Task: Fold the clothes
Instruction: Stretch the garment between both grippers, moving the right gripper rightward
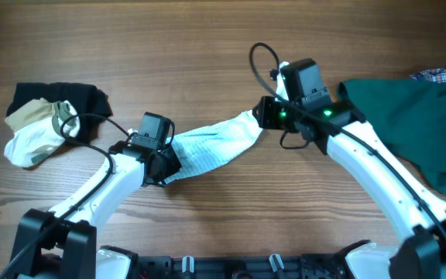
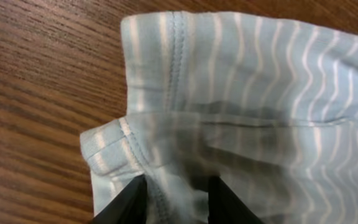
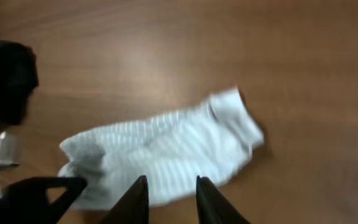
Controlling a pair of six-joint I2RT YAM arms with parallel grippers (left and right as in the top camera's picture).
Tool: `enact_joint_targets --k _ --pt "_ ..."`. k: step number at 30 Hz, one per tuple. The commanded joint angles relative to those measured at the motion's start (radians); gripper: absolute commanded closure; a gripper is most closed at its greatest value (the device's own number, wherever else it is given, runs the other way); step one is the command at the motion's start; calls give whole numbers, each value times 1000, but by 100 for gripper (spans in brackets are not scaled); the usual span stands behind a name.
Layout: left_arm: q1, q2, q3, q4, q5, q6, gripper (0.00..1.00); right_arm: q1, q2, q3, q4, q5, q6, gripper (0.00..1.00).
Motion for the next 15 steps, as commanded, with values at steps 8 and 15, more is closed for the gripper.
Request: enact_joint_targets --k 8,15 --pt "7 -11 -6 -2 9 5 66 4 317 -25 130 51 -252 90" --pt "7 -11 -6 8 -2 5 65 -6 445 -25 91 111 -158 92"
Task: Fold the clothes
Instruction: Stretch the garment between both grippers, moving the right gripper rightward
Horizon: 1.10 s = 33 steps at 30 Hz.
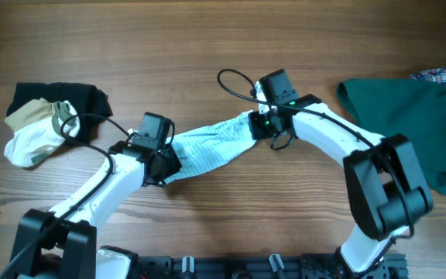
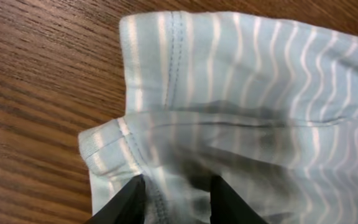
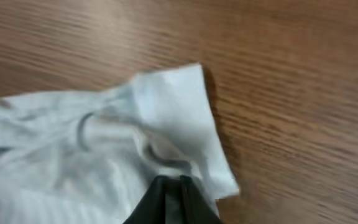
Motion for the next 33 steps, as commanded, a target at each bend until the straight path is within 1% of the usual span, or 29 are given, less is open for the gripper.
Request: enact_joint_targets --k 1,4,7,8,12,13,15,17,19,22,23,24,25,26,27,29,31,32,33 --pt "7 -11 -6 7 -8 5 65 -6 79 -6 -29 87 75 93" --pt "7 -11 -6 8 -39 6 62 -13 88 -6 -95 100 122 94" --pt "8 -11 -6 14 -60 36 60 -10 79 -6 -224 99 194 95" --pt "9 -11 -6 21 -64 39 57 -6 73 -6 -282 78 212 95" --pt "9 -11 -6 40 -63 39 54 16 57 -6 -395 5 216 96" --pt "9 -11 -6 47 -63 39 52 29 52 -6 -411 -1 218 95" --pt "9 -11 -2 53 -63 40 50 48 35 -6 -411 -2 222 94" --pt "9 -12 13 44 -51 65 48 51 11 -6 -390 -2 220 91" --pt "9 -19 42 15 -40 85 45 50 -32 -6 -360 -1 203 91" --pt "9 -45 99 -55 -37 84 45 40 -123 -6 -338 2 203 89" --pt "9 -58 116 -79 -34 84 44 40 -159 -6 -337 6 203 86" --pt "9 -77 131 -101 -27 84 43 40 -187 -6 -337 13 203 77" --pt "9 -97 139 -115 -17 84 40 40 -221 -6 -338 27 201 63" --pt "11 -113 141 -124 -7 82 39 40 -249 -6 -340 39 202 55" --pt "15 -129 141 -133 -3 78 37 40 -274 -6 -341 49 202 49" --pt "29 -150 141 -163 -2 51 34 39 -318 -6 -343 55 202 41" --pt "48 -153 140 -188 9 50 31 34 -344 -6 -343 55 202 33" --pt "58 -152 140 -205 8 50 31 31 -347 -6 -344 51 197 30" --pt "64 -150 140 -212 8 50 30 29 -347 -6 -344 48 192 28"
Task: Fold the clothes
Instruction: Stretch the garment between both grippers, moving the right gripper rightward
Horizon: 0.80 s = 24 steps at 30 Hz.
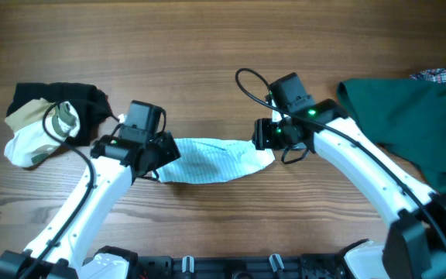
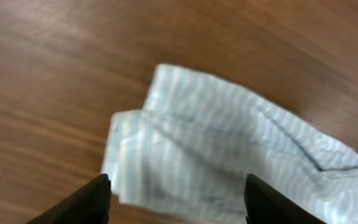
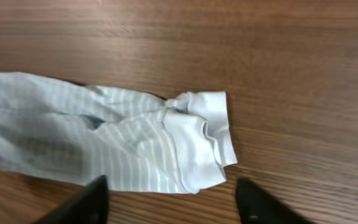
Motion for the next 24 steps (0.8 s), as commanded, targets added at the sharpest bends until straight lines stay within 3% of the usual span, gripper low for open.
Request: enact_joint_targets --k 1,7,13,24 --pt "37 -5 10 -36 19 -10 30 -14 -18 -2 -2 20 -16 28" --pt "42 -5 10 -38 19 -2 28 -80 45 -3 3 -81 -138 21" --pt "42 -5 10 -34 19 -2 28 -154 200 -2 4 -288 -306 20" --pt "42 -5 10 -34 19 -2 27 -154 338 -3 -8 -346 -359 26"
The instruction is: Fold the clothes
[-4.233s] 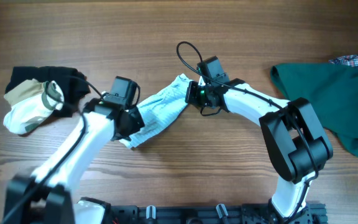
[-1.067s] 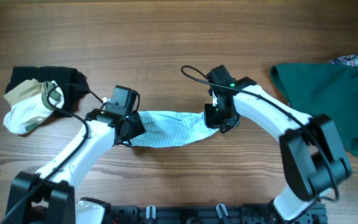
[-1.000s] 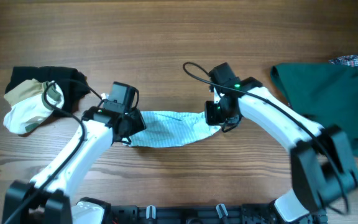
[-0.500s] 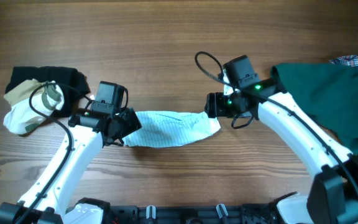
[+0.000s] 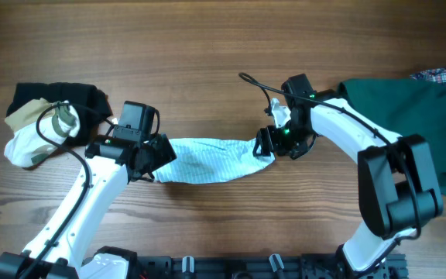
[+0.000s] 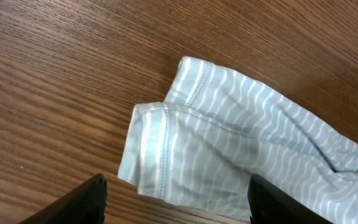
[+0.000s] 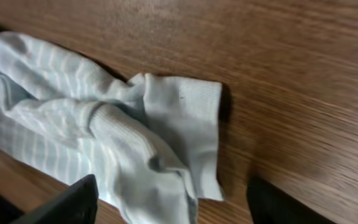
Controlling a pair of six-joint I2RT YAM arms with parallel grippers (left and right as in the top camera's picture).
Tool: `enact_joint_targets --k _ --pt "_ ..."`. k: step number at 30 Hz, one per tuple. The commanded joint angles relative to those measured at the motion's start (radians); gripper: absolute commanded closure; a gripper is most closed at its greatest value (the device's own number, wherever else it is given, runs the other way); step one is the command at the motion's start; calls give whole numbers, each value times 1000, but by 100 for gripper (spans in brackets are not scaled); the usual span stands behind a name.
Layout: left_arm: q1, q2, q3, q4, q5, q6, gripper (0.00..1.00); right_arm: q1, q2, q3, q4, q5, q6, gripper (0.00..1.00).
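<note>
A light blue striped garment [image 5: 211,159] lies stretched out flat on the wooden table [image 5: 207,46], running left to right. Its hemmed left end [image 6: 160,149] shows in the left wrist view and its bunched, folded-over right end [image 7: 166,124] in the right wrist view. My left gripper [image 5: 155,159] hovers at the left end, open, fingers [image 6: 82,200] wide apart with nothing between them. At the right end my right gripper [image 5: 268,145] is also open, its fingers [image 7: 64,202] straddling the cloth without holding it.
A pile of black, beige and white clothes [image 5: 49,116] lies at the far left. A large dark green garment [image 5: 409,116] covers the right side, with a plaid cloth [image 5: 444,75] at the far right edge. Bare wood lies above and below the striped garment.
Both grippers stay open. The right gripper has come closer to the garment's right end. The left wrist view has sharpened, and the garment lies about where it was.
First my left gripper was shut on the garment's left end while the right hovered over its right end. Then the right was shut on that end too. Later the garment lay stretched straight, nearer the front, with both grippers open, as they are now.
</note>
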Motion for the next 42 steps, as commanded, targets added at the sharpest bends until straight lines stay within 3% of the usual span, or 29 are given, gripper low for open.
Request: enact_joint_targets --k 1,5,10,11,15,22,26,35,42 --pt "6 -5 10 3 8 -2 27 0 52 -3 -2 -98 -61 29" --pt "6 -5 10 3 8 -2 27 0 60 -3 -6 -111 -60 45" --pt "6 -5 10 3 8 -2 28 0 58 -3 0 -110 -54 90" --pt "6 -5 10 3 8 -2 28 0 58 -3 -1 -110 -53 95" --pt "6 -5 10 3 8 -2 28 -2 33 2 -19 -52 -13 96" --pt "6 -5 10 5 8 -2 28 -37 -69 121 -220 308 107 96" --pt "6 -5 10 8 8 -2 28 -75 -115 207 -288 382 106 96" --pt "6 -5 10 18 8 -2 28 -34 -139 283 -315 256 48 96" --pt "6 -5 10 26 8 -2 27 122 -139 283 -289 151 50 96"
